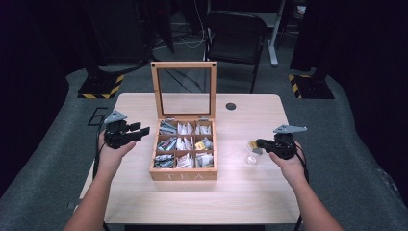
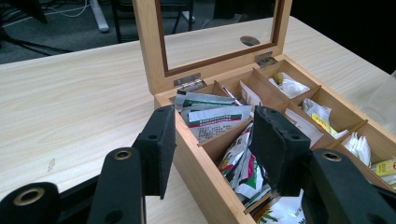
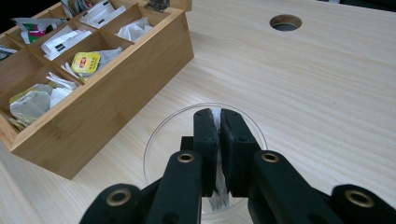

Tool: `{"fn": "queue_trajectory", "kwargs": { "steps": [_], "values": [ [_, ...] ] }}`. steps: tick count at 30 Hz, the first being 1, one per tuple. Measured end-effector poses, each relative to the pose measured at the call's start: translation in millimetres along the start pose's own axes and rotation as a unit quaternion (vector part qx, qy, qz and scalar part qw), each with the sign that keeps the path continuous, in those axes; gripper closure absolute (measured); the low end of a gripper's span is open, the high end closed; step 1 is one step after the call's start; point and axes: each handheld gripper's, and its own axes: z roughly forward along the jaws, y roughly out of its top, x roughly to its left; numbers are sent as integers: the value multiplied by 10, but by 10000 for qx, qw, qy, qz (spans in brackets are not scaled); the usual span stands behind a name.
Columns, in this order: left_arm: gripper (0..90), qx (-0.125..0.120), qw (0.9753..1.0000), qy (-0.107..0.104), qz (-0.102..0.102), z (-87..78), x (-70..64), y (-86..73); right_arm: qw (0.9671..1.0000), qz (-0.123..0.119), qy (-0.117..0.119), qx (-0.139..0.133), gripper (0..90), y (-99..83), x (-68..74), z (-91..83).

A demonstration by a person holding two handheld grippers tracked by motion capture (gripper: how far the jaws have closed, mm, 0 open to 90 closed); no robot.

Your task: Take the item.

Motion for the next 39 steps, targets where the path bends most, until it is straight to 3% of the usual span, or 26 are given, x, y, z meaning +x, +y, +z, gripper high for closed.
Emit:
{"fn": "queue_trajectory", "kwargs": {
  "steps": [22,30,39],
  "values": [
    [497,-38,10000,27,-17,-24,11,-42,10000,-44,24,56,748,35,41,-2],
    [485,-79,10000,10,-61,-56,28,-23,9994,-315,101,104,691,266,185,2],
    [475,-88,9999,-29,-106,-55,49,-33,9989,-414,212,33,611,546,348,35]
  ]
}}
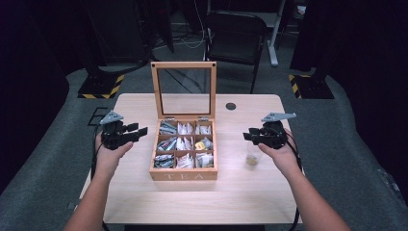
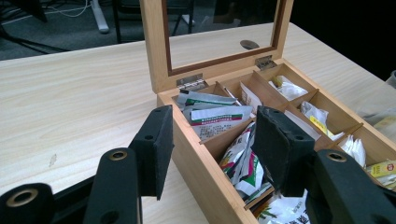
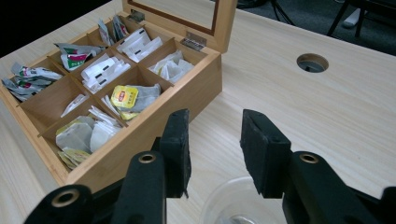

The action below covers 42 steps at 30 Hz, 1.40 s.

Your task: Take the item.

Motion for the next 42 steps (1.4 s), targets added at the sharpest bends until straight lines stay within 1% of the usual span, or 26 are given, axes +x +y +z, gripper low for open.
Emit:
{"fn": "queue_trajectory", "kwargs": {
  "steps": [3,4,7,11,13,14,15,19,21,22,24,25,27,29,33,34,36,37,38,39,40,42],
  "values": [
    [476,-8,10000,-44,-29,-2,5,-3,10000,-28,6,34,600,51,27,13],
    [476,-35,9999,-80,-141,-13,7,-3,10000,-34,24,28,591,104,46,26],
    [476,-92,9997,-72,-228,-45,1,-1,10000,20,30,10,584,181,66,42],
    [476,-81,9998,-38,-189,-82,-26,-4,10000,-6,23,29,580,280,96,73],
    [477,-49,9999,-19,-156,-91,-34,-5,10000,-68,38,24,578,332,111,86],
    [476,-20,10000,45,-68,-104,-42,-13,10000,-62,39,32,576,359,124,91],
    [476,-20,10000,45,-68,-104,-42,-13,9999,-97,49,15,575,385,134,99],
    [476,103,9999,33,-52,-130,-65,-36,9999,-119,75,23,568,475,180,146],
    [476,103,9999,-36,-37,-149,-82,-42,9998,-152,79,28,563,509,199,183],
    [476,96,9999,-62,-62,-157,-92,-47,9998,-156,79,26,563,523,210,204],
    [476,79,9999,-76,-53,-158,-104,-58,9998,-178,83,59,563,555,231,251],
    [476,80,9999,-82,-57,-155,-109,-65,9998,-149,80,72,563,573,245,275],
    [475,121,9999,-100,-58,-150,-114,-78,9996,-243,86,100,563,623,248,315],
    [475,134,9998,-123,-49,-131,-121,-95,9994,-287,79,149,563,693,248,346],
    [475,181,9997,-129,-35,-114,-141,-114,9996,-197,154,110,563,849,247,375],
    [476,193,9997,-126,-31,-115,-141,-116,9995,-253,165,77,563,888,241,387],
    [475,187,9998,-102,-35,-116,-141,-125,9995,-254,170,89,563,959,235,417],
    [475,177,9998,-114,-44,-116,-138,-129,9996,-218,180,79,563,988,235,431],
    [476,183,9998,-108,-51,-118,-136,-134,9995,-231,192,41,563,1014,225,450],
    [476,194,9997,-108,-45,-118,-133,-138,9996,-189,191,66,563,1038,223,470],
    [476,208,9997,-119,-43,-116,-133,-141,9996,-221,178,65,563,1059,216,493],
    [476,201,9997,-108,-41,-111,-136,-145,9996,-206,154,86,563,1078,217,515]
  ]
}}
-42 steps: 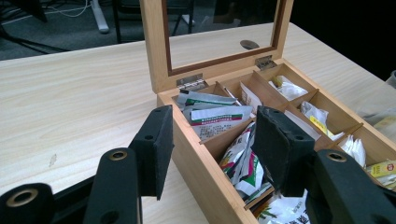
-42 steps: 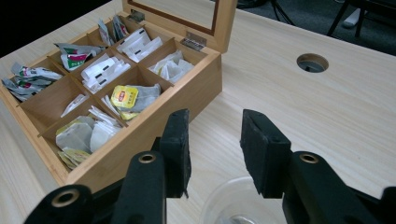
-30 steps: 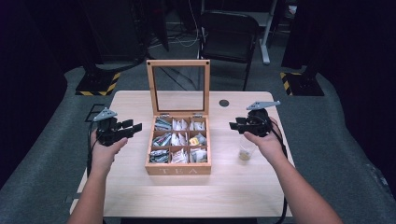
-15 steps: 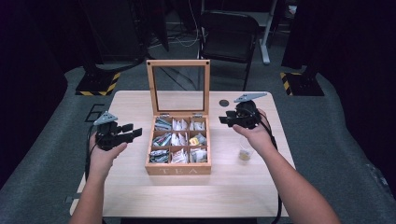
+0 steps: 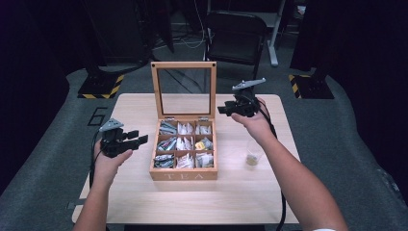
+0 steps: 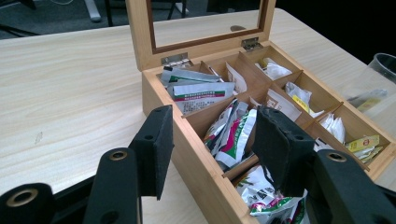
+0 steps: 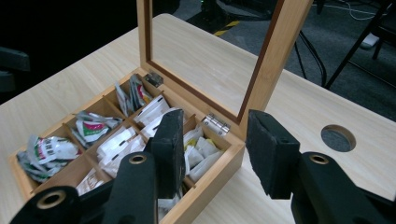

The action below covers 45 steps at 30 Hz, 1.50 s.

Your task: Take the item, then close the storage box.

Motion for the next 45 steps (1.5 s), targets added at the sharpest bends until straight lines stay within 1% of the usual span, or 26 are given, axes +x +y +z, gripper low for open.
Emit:
{"fn": "queue_trajectory", "kwargs": {
  "steps": [1,4,10,15,17,18,19,20,23,25,27,30,31,34,37,41,44,45],
  "values": [
    [476,13,10000,-8,10,5,-2,-3,10000,-9,-7,23,560,32,-10,52],
    [476,8,10000,6,30,4,-3,-7,10000,51,0,-15,555,57,-30,129],
    [475,34,10000,31,-7,6,5,-41,9998,185,-76,9,537,49,-73,300],
    [475,75,10000,51,-3,8,20,-52,9997,205,-90,27,527,46,-77,396],
    [475,44,10000,46,-30,4,23,-53,9998,201,-75,8,518,49,-77,433],
    [475,30,10000,15,-49,1,25,-51,9997,217,-69,16,513,52,-75,451],
    [475,4,10000,-25,-54,0,28,-48,9998,178,-85,-13,511,55,-79,471],
    [475,-4,10000,-15,-61,-1,25,-47,9997,208,-92,-13,510,59,-80,492],
    [475,10,10000,-12,-42,-4,19,-44,9997,204,-102,-16,509,68,-94,534],
    [475,11,10000,5,-40,-1,20,-46,9996,262,-125,-22,507,71,-103,558],
    [475,5,10000,8,-44,-1,26,-45,9995,261,-176,-37,499,69,-127,585],
    [475,21,10000,1,-49,-1,33,-46,9992,331,-218,-46,494,62,-162,613],
    [475,19,10000,1,-58,0,33,-47,9992,311,-249,-48,494,58,-181,624],
    [474,18,10000,-4,-67,0,32,-51,9988,405,-282,-35,486,48,-210,642],
    [474,28,10000,-9,-54,-2,37,-55,9988,390,-307,-40,484,39,-237,660],
    [474,15,10000,2,-76,-11,38,-59,9986,409,-331,-6,484,41,-232,667],
    [474,7,10000,5,-65,-14,36,-58,9988,359,-322,-28,478,54,-238,683],
    [473,11,10000,7,-64,-13,34,-58,9988,368,-308,30,474,64,-238,694]
  ]
}}
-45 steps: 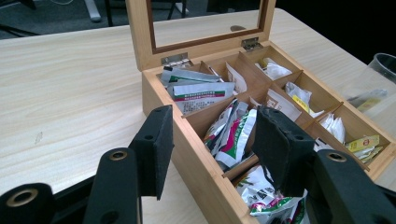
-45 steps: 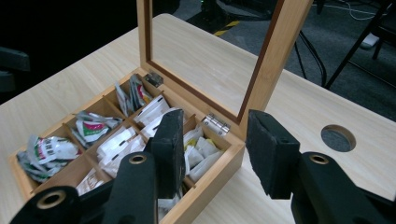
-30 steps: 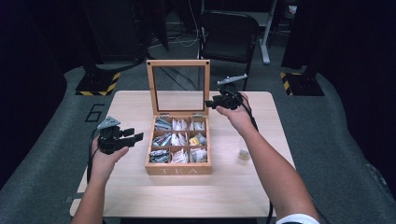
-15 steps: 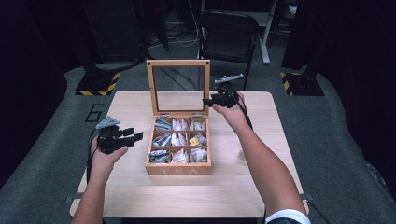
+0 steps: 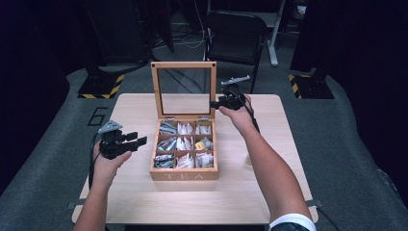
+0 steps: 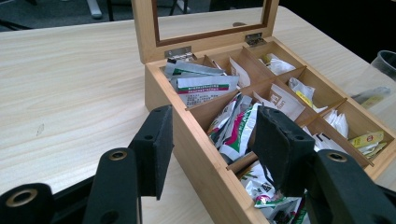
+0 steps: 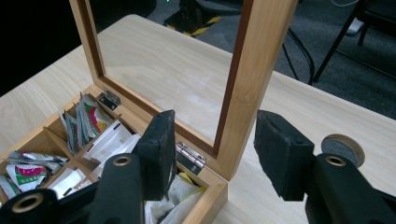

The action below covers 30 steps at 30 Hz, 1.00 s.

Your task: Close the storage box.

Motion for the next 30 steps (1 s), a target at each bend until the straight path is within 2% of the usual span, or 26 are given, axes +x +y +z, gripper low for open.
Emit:
{"fn": "queue_trajectory", "kwargs": {
  "steps": [2,4,7,10,14,18,23,27,30],
  "values": [
    [474,-2,10000,2,-10,6,-3,-2,10000,-93,-25,3,469,20,-1,25],
    [474,14,10000,-1,0,8,1,-3,10000,-72,-44,4,457,43,-2,47],
    [474,9,10000,1,-6,7,11,-11,9997,-155,-164,-41,431,73,-23,93],
    [474,0,10000,3,-22,-1,15,-15,9995,-93,-255,-160,420,85,-57,124],
    [474,2,10000,-6,-11,1,12,-16,9995,27,-241,-188,420,69,-126,165],
    [474,23,10000,-10,-22,13,13,-26,9997,101,-124,-170,416,49,-170,211],
    [474,-14,10000,36,-35,22,24,-37,9999,15,-54,-115,417,36,-159,280],
    [474,59,10000,12,-35,22,37,-41,9999,-25,11,-142,417,41,-121,326],
    [474,55,10000,13,-44,24,41,-47,9998,-89,-31,-149,414,46,-101,344]
  ]
}}
